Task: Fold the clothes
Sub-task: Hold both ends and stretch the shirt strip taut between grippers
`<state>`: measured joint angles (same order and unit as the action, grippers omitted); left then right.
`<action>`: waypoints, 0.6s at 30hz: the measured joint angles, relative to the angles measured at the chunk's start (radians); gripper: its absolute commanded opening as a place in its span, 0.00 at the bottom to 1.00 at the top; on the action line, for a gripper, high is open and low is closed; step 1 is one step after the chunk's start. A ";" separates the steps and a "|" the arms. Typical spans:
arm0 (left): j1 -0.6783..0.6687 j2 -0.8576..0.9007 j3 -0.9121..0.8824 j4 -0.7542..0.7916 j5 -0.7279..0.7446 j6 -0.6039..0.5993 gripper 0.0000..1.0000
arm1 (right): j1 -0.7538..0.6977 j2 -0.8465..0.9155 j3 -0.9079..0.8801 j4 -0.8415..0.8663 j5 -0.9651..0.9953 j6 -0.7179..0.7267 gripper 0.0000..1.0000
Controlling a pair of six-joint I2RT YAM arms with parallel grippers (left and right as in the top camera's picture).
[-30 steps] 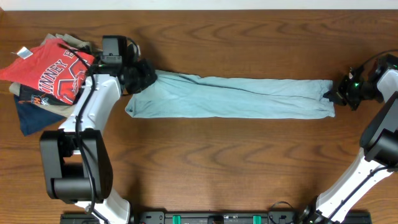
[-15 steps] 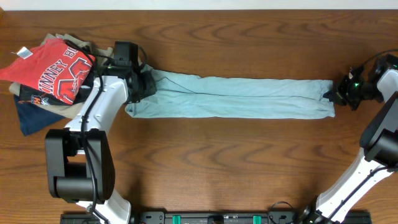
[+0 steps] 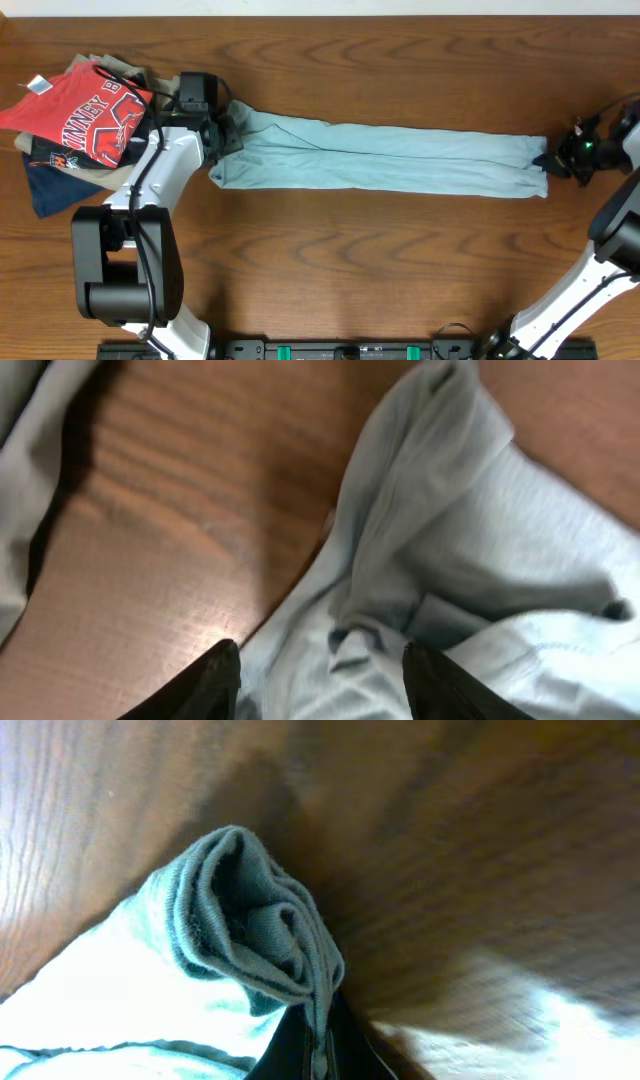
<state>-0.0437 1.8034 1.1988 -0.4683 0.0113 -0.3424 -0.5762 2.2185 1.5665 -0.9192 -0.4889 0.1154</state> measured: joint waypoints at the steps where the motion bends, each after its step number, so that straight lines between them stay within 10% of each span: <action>1: 0.000 0.000 0.000 0.011 0.001 0.000 0.54 | -0.004 0.000 0.000 -0.002 0.000 -0.006 0.01; 18: -0.021 0.004 0.000 0.027 0.248 0.002 0.26 | -0.006 0.000 0.000 -0.008 0.003 -0.026 0.01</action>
<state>-0.0643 1.8072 1.1988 -0.4412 0.2596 -0.3401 -0.5823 2.2185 1.5665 -0.9272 -0.4854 0.0898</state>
